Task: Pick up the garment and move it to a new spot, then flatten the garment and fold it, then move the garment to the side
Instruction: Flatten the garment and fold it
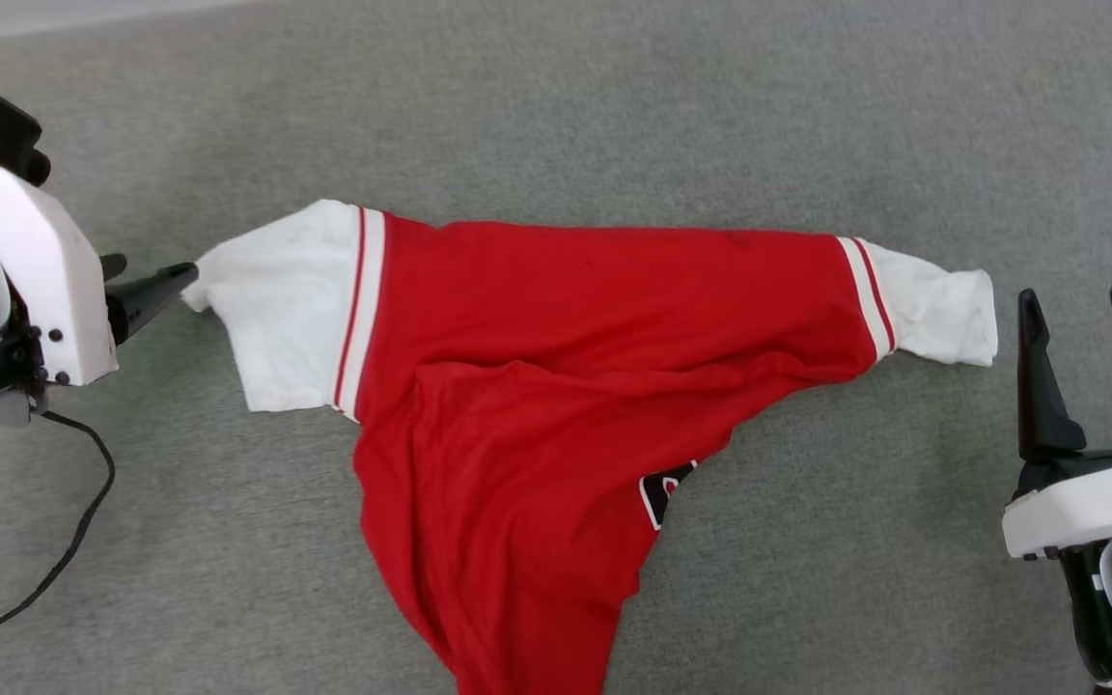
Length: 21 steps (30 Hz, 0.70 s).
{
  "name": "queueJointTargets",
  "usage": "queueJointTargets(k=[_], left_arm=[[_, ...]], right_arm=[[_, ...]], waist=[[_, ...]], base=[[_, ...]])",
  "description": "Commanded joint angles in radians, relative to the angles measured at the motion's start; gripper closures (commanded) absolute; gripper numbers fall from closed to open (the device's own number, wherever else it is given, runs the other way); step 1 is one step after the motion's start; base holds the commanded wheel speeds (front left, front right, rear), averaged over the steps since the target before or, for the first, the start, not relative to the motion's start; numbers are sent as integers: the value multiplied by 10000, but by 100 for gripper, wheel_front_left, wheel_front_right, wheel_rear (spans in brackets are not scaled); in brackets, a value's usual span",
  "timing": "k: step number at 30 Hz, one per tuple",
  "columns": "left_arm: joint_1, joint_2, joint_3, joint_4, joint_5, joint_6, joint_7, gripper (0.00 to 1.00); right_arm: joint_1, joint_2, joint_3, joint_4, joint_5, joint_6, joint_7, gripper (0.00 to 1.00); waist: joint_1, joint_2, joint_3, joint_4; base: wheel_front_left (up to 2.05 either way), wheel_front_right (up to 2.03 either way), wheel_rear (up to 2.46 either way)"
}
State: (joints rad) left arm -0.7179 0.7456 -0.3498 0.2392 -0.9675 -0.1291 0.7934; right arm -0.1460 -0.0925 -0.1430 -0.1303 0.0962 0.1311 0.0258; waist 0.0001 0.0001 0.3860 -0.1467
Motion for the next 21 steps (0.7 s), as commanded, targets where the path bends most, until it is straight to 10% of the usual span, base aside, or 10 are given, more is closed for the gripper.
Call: queueJointTargets(k=[1, 12, 13, 14, 21], left_arm=[[-303, 27, -175, 269, 94, -5, 200, 0], [-958, 252, -1716, 1024, 373, -6, 800, 0], [-902, 235, -2094, 1212, 384, -7, 790, 65], [-903, 151, -2101, 1296, 335, -7, 656, 100], [-989, 183, -2129, 1357, 422, -7, -746, 100]], right_arm=[[-215, 92, 24, 68, 4, -7, -107, 0], [-309, 320, -165, 597, -111, -5, -362, 0], [-345, 354, -144, 689, -179, -7, -419, 0], [-369, 367, -110, 715, -179, -7, -424, 0], [-314, 79, 40, 844, -316, -7, 89, 0]], waist=[[-1, -1, 323, -254], [-1, -1, 588, -411], [-1, -1, 627, -414], [-1, -1, 627, -412], [-1, -1, 272, -203]], base=[[0, 0, 0], [0, 0, 0], [0, 0, 0], [0, 0, 0], [0, 0, 0]])
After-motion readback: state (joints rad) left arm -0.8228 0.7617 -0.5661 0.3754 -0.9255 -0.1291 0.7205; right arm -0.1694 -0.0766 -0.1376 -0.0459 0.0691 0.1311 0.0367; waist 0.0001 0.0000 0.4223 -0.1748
